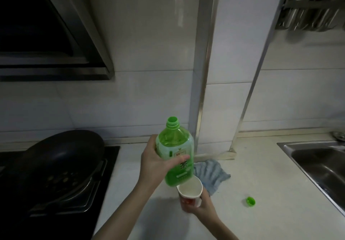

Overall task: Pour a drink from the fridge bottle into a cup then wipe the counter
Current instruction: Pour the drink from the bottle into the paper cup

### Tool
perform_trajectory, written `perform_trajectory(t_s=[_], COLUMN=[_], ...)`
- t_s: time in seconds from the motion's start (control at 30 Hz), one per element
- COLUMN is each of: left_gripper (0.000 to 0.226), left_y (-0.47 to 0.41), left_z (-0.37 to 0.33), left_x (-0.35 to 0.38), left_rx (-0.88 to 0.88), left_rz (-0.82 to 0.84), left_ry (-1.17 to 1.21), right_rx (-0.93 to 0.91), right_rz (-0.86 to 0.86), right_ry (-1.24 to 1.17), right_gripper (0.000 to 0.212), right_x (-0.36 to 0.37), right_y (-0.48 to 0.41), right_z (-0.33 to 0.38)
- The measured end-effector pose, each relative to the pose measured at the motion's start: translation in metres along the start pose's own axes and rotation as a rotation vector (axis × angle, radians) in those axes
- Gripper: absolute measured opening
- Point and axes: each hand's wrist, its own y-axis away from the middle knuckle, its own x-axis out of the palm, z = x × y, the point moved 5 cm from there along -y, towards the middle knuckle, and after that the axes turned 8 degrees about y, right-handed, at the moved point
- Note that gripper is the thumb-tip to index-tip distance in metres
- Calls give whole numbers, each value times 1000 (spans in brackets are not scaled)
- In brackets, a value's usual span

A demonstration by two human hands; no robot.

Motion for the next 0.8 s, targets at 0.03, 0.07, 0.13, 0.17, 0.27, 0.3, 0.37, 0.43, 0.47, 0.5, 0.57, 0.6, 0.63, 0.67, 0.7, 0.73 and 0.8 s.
perform_trajectory(t_s=[0.03,0.07,0.13,0.17,0.27,0.3,0.37,0.43,0.47,0.5,0.57,0.6,0.63,0.67,0.7,0.73,0.8], left_gripper=[67,69,73,74,69,67,63,62,62,63,65,68,70,70,69,68,67], left_y=[1,1,-3,-7,-18,-22,-28,-32,-33,-35,-38,-40,-42,-43,-43,-41,-36], left_z=[3,7,12,13,12,11,7,4,2,1,-2,-4,-7,-9,-11,-13,-13], left_x=[-6,-14,-27,-31,-38,-38,-38,-36,-34,-33,-30,-28,-26,-23,-19,-15,-6], left_rx=[5,8,7,3,-4,-4,9,24,27,27,26,27,28,30,32,35,38], left_rz=[-11,-22,-34,-39,-62,-66,-65,-53,-42,-31,0,21,50,84,119,151,211], left_ry=[-13,-27,-62,-74,-91,-95,-110,-129,-139,-149,-175,-194,-219,-247,-279,-308,-353], right_rx=[1,-14,-30,-29,-71,-85,-111,-122,-127,-144,-180,-188,-197,-205,-212,-216,-217], right_rz=[-8,-9,14,33,102,111,115,97,84,67,55,54,52,45,25,-5,-40], right_ry=[-37,-53,-37,-14,136,175,225,245,247,250,260,264,260,245,216,183,155], right_gripper=[84,84,81,77,72,73,78,84,87,87,84,82,81,81,82,83,85], right_x=[0,2,4,3,-9,-16,-27,-41,-49,-57,-73,-81,-89,-96,-104,-111,-121], right_y=[-2,-6,-13,-17,-30,-35,-42,-46,-48,-49,-50,-50,-50,-50,-50,-49,-44], right_z=[5,13,30,39,62,67,76,82,86,90,102,110,120,130,139,147,158])
